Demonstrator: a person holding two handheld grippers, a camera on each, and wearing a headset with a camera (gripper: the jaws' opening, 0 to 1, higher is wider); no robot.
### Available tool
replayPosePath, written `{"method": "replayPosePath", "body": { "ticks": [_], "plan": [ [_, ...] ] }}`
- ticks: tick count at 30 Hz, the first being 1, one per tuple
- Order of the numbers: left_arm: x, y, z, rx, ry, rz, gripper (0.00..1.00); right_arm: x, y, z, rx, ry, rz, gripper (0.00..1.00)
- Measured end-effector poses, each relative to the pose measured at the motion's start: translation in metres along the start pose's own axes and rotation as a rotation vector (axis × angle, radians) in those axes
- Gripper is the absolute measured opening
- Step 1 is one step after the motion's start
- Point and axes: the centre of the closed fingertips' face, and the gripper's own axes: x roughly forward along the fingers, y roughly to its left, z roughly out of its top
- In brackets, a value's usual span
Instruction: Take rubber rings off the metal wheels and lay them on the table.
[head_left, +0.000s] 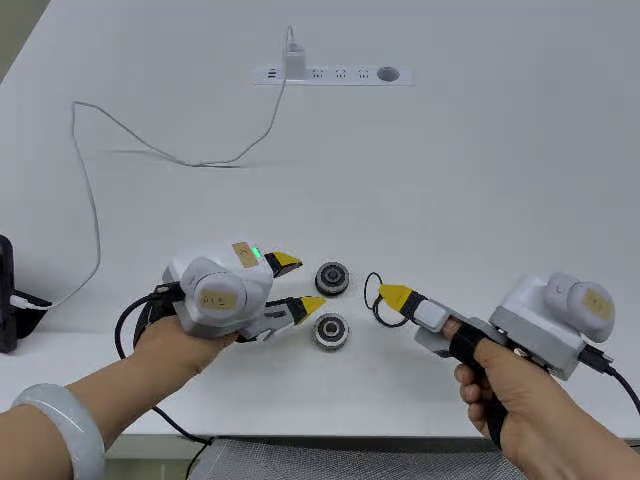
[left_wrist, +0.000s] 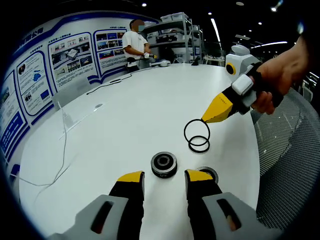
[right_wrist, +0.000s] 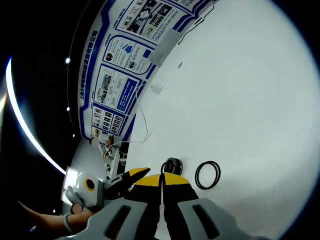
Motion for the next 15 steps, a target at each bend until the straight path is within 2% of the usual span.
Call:
{"method": "replayPosePath", "body": {
  "ticks": [3, 4, 5, 6, 9, 15],
  "plan": [
    [-0.001, 0.000, -0.001, 0.001, 0.005, 0.001, 0.33, 0.000, -0.010, 0.004, 0.048, -0.013, 0.000, 0.02],
    [-0.001, 0.000, -0.002, 0.001, 0.007, 0.002, 0.33, 0.000, -0.015, 0.004, 0.085, -0.022, -0.004, 0.02],
    [-0.001, 0.000, -0.003, 0.002, 0.009, 0.003, 0.33, -0.002, -0.008, 0.005, 0.100, -0.026, -0.004, 0.02],
    [-0.001, 0.000, -0.003, 0.001, 0.009, 0.002, 0.33, -0.002, -0.009, 0.004, 0.117, -0.022, -0.003, 0.02],
    [-0.002, 0.000, -0.003, 0.001, 0.011, 0.004, 0.32, -0.002, -0.020, 0.001, 0.130, -0.021, -0.018, 0.02],
    [-0.002, 0.000, -0.006, 0.000, 0.017, 0.004, 0.32, -0.003, -0.032, -0.001, 0.121, -0.013, -0.048, 0.02]
  ]
}}
